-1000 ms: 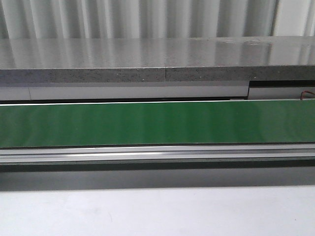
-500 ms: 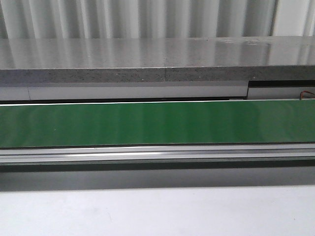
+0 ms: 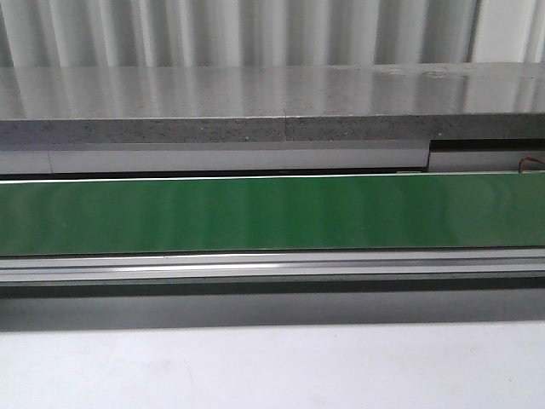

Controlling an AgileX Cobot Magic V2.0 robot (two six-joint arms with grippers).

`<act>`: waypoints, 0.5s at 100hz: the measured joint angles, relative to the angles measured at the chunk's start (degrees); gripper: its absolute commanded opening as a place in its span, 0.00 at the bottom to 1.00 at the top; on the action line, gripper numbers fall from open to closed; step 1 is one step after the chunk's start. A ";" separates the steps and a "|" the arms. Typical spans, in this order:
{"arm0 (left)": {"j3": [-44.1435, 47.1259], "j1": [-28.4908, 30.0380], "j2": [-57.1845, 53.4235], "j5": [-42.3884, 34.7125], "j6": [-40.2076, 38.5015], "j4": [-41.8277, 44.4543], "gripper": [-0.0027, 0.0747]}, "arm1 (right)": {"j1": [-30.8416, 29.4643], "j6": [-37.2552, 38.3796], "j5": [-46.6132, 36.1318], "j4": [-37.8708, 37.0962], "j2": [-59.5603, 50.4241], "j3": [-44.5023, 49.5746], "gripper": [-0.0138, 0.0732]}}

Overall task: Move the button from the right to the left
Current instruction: 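Lower the button onto the belt end and open the right gripper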

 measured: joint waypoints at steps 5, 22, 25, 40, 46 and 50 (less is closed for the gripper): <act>0.00 0.00 0.00 0.00 0.00 0.00 0.01 | 0.56 0.00 0.00 0.10 0.00 0.13 0.36; 0.00 0.00 0.00 0.00 0.00 0.00 0.01 | 1.45 0.00 -1.01 0.41 0.00 1.60 0.36; 0.00 0.00 0.00 0.00 0.00 0.00 0.01 | 1.45 0.00 -1.13 0.57 0.11 1.90 0.36; 0.00 0.00 0.00 0.00 0.00 0.00 0.01 | 1.55 0.00 -1.49 0.90 1.41 2.13 0.41; 0.00 0.00 0.00 0.00 0.00 0.00 0.01 | 1.55 0.00 -1.49 1.18 2.00 2.13 0.47; 0.00 0.00 0.00 0.00 0.00 0.00 0.01 | 1.55 0.00 -1.49 1.43 2.35 2.13 0.52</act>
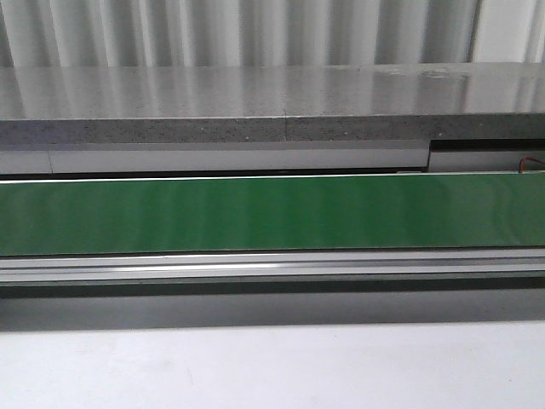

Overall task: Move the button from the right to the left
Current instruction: 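Lower the button onto the belt end and open the right gripper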

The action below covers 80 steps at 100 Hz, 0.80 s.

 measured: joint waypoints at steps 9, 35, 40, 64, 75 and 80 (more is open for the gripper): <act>0.00 0.00 0.00 0.00 0.00 0.00 0.01 | 0.00 0.00 0.00 0.66 0.39 0.00 0.68; 0.00 0.00 0.00 0.00 0.00 0.00 0.01 | 0.00 0.10 0.00 1.20 0.39 0.00 0.90; 0.00 0.00 0.00 0.00 0.00 0.00 0.01 | 0.00 0.10 -0.21 1.30 0.10 0.00 0.90; 0.00 0.00 0.00 0.00 0.00 0.00 0.01 | 0.00 -3.98 -3.69 6.44 -9.39 0.00 0.90; 0.00 0.00 0.00 0.00 0.00 0.00 0.01 | 1.44 -7.43 -6.63 8.31 -16.00 1.28 0.90; 0.00 0.00 0.00 0.00 0.00 0.00 0.01 | 2.47 -8.80 -8.09 8.76 -18.96 2.48 0.90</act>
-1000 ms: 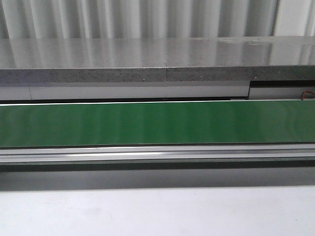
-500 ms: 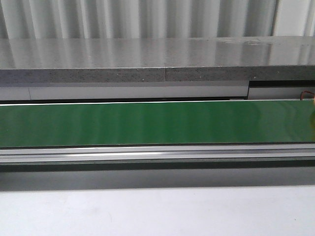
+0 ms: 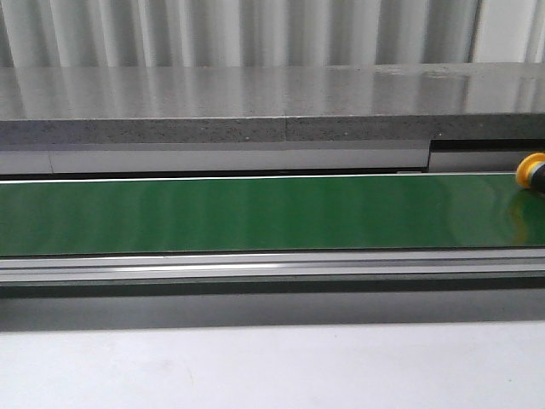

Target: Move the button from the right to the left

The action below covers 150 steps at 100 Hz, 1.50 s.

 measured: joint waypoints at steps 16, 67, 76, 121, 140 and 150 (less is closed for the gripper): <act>0.00 0.00 0.00 0.00 0.00 0.00 0.01 | 3.71 -3.71 -5.12 0.35 -9.68 6.57 0.90; 0.00 0.00 0.00 0.00 0.00 0.00 0.01 | 6.35 -5.82 -10.95 -0.67 -38.21 27.79 0.88; 0.00 0.00 0.00 0.00 0.00 0.00 0.01 | 6.35 -5.82 -10.95 -0.67 -42.21 31.00 0.78; 0.00 0.00 0.00 0.00 0.00 0.00 0.01 | 6.35 -5.82 -10.61 -0.67 -48.01 37.86 0.08; 0.00 0.00 0.00 0.00 0.00 0.00 0.01 | 6.35 -5.82 -10.61 -0.67 -48.01 37.86 0.08; 0.00 0.00 0.00 0.00 0.00 0.00 0.01 | 6.35 -5.82 -10.61 -0.67 -48.01 37.86 0.08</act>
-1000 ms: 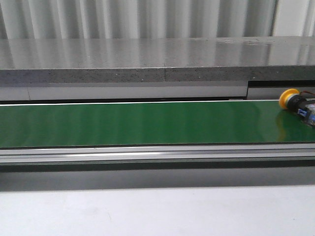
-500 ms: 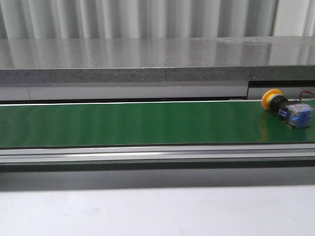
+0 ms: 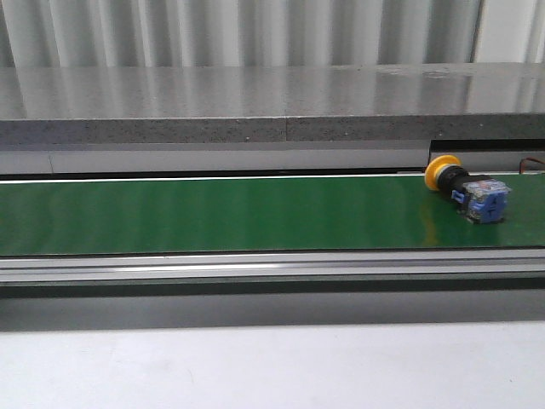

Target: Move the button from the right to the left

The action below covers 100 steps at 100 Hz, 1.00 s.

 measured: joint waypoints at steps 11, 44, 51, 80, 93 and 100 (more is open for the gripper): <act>0.00 0.00 0.00 0.00 0.00 0.00 0.01 | 0.00 0.00 0.00 0.00 0.00 0.00 0.08; 0.00 0.00 0.00 0.00 0.00 0.00 0.01 | 0.00 0.00 0.00 0.00 0.00 0.00 0.08; 0.00 0.00 0.00 0.00 0.00 0.00 0.01 | 0.00 0.00 0.00 0.00 0.00 0.00 0.08; -5.56 0.00 0.59 1.15 0.00 0.00 0.01 | 0.00 0.00 0.00 0.00 0.00 0.00 0.08; -12.19 0.00 5.34 4.90 0.00 0.00 0.01 | 0.00 0.00 0.00 0.00 0.00 0.00 0.08; -16.11 0.00 8.95 8.74 -0.11 0.00 0.01 | 0.00 0.00 0.00 0.00 0.00 0.00 0.08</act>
